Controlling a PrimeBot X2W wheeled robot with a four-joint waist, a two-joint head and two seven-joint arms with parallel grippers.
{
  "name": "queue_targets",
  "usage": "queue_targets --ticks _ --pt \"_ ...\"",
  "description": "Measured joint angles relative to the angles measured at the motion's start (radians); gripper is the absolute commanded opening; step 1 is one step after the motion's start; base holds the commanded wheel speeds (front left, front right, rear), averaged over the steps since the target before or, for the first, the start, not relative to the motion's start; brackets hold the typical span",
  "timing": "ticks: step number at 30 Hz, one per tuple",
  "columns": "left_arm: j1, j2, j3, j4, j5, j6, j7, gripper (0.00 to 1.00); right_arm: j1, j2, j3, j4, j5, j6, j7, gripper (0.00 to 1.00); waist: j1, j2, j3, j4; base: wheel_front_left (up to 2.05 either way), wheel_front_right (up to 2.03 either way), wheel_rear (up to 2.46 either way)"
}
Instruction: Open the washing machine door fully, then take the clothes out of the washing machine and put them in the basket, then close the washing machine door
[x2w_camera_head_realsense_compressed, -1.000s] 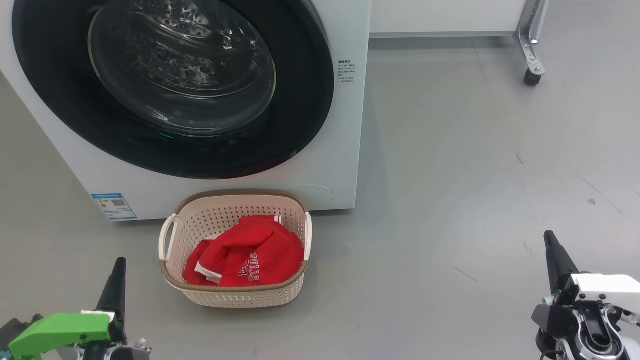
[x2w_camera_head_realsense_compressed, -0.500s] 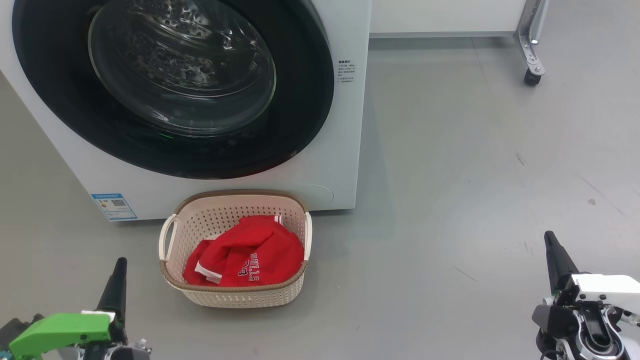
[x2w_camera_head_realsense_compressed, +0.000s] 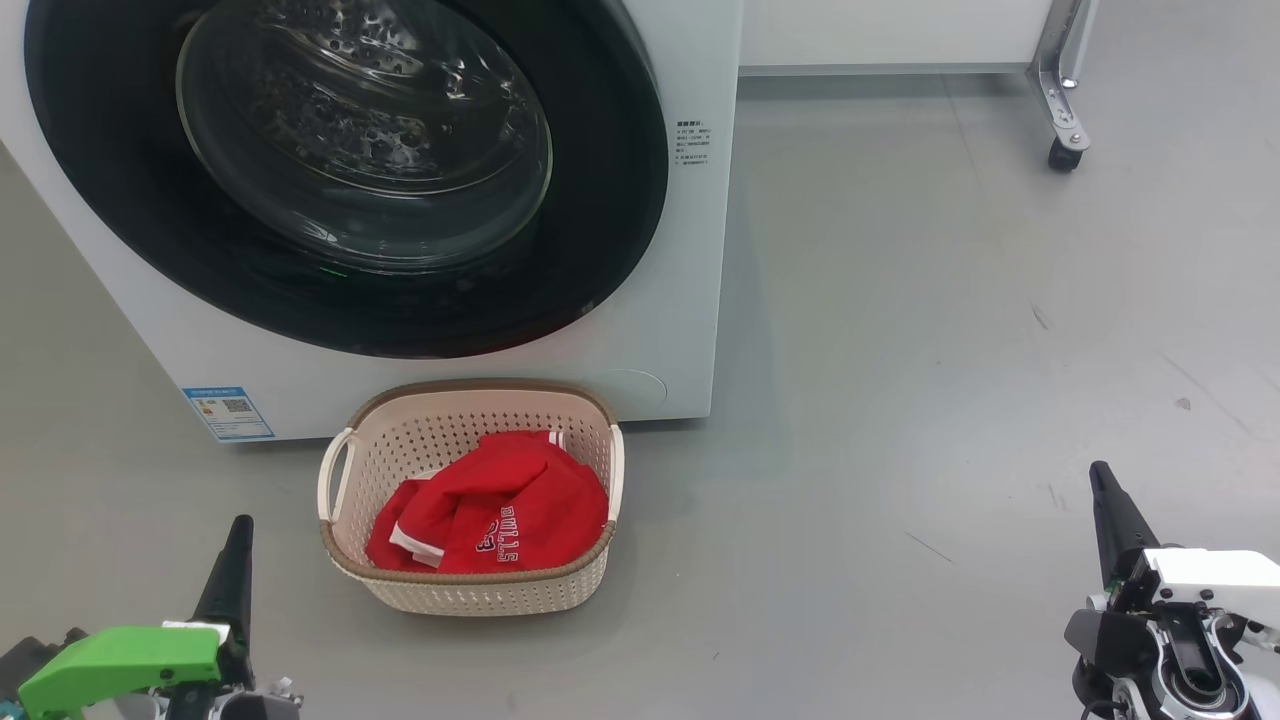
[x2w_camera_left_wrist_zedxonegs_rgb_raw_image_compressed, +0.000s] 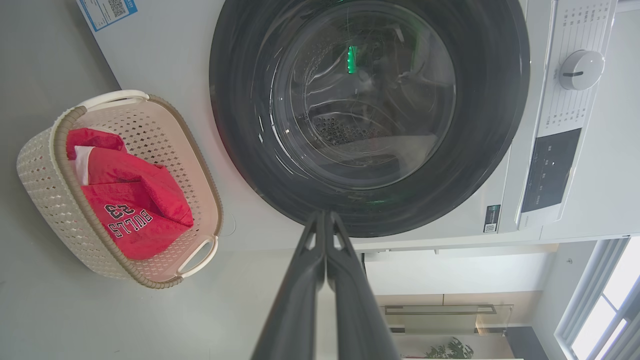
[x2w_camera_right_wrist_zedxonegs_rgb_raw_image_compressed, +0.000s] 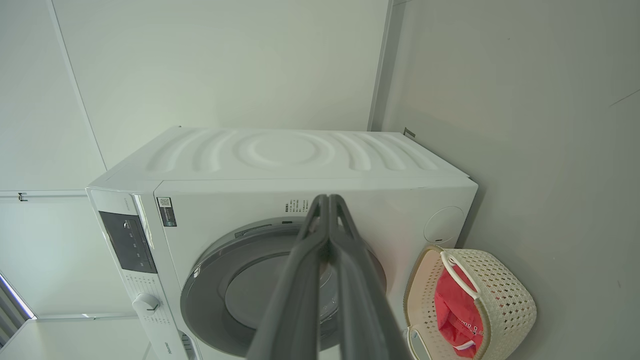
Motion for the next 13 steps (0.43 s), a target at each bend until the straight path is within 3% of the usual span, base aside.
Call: queue_targets --ticks 13 --pt "0.0 -0.001 0.001 0.0 0.0 0.0 0.0 0.0 -0.002 0.0 -0.001 0.0 0.0 0.0 0.0 0.0 0.0 0.0 0.0 0.0 0.0 0.0 0.0"
